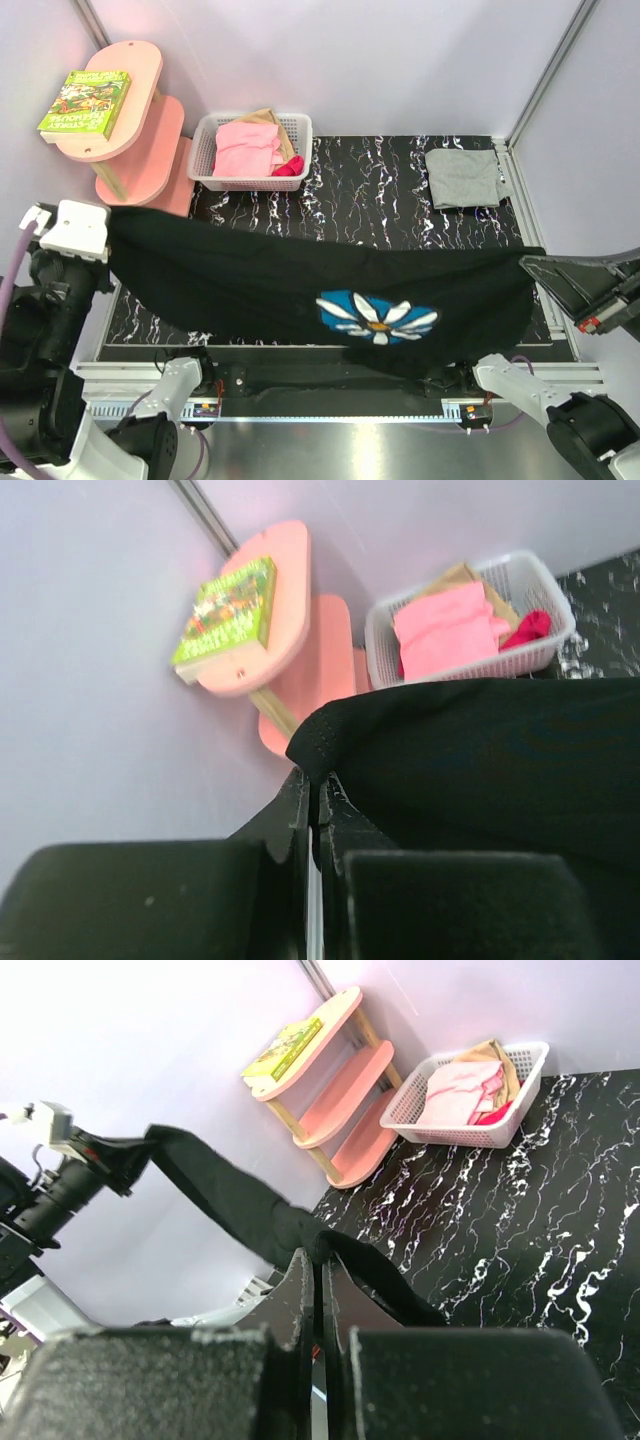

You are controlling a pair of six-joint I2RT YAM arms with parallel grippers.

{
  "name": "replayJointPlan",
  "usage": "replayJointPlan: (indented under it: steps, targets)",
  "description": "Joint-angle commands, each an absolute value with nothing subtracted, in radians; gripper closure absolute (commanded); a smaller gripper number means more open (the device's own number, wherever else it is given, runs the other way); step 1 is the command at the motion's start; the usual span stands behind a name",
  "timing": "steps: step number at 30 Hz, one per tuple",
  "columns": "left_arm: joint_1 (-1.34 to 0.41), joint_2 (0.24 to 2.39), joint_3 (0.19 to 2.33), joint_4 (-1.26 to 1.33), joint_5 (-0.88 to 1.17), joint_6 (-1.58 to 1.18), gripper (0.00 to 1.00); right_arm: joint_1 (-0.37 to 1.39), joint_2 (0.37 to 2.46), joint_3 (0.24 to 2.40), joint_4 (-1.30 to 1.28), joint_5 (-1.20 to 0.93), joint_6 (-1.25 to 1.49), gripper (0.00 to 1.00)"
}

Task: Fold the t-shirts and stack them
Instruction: Flatten out the tshirt, then fold the flattened tshirt in 1/3 of the way

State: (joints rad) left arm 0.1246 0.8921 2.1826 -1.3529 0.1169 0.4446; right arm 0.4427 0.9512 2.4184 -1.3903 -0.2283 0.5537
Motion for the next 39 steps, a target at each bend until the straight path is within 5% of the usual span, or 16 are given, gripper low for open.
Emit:
replayJointPlan:
  steps: [1,10,14,18,23,28,39]
  targets:
    - [0.126,0.858,1.994,-1.326,0.052,0.451,1.00,0.436,0.959,2.337,-1.417,-0.172,0.529,1.00]
    - [0.124,1.011,1.490,-0.945,0.017,0.472,1.00,0.439,1.020,1.849,-1.194,0.144,0.489,1.00]
    - [0.124,1.244,1.502,-0.878,0.021,0.459,1.00,0.408,1.158,1.718,-1.069,0.210,0.466,1.00]
    - [0.126,1.492,1.568,-0.847,0.049,0.442,1.00,0.156,1.290,1.585,-0.902,0.013,0.488,1.00]
    - [0.124,1.611,1.588,-0.801,0.084,0.417,1.00,0.133,1.456,1.601,-0.810,0.063,0.472,1.00]
    - [0.124,1.542,1.453,-0.753,0.124,0.428,1.00,0.133,1.447,1.563,-0.784,0.003,0.460,1.00]
    - [0.115,1.083,0.832,-0.706,0.270,0.503,1.00,0.135,1.206,1.037,-0.819,-0.136,0.520,1.00]
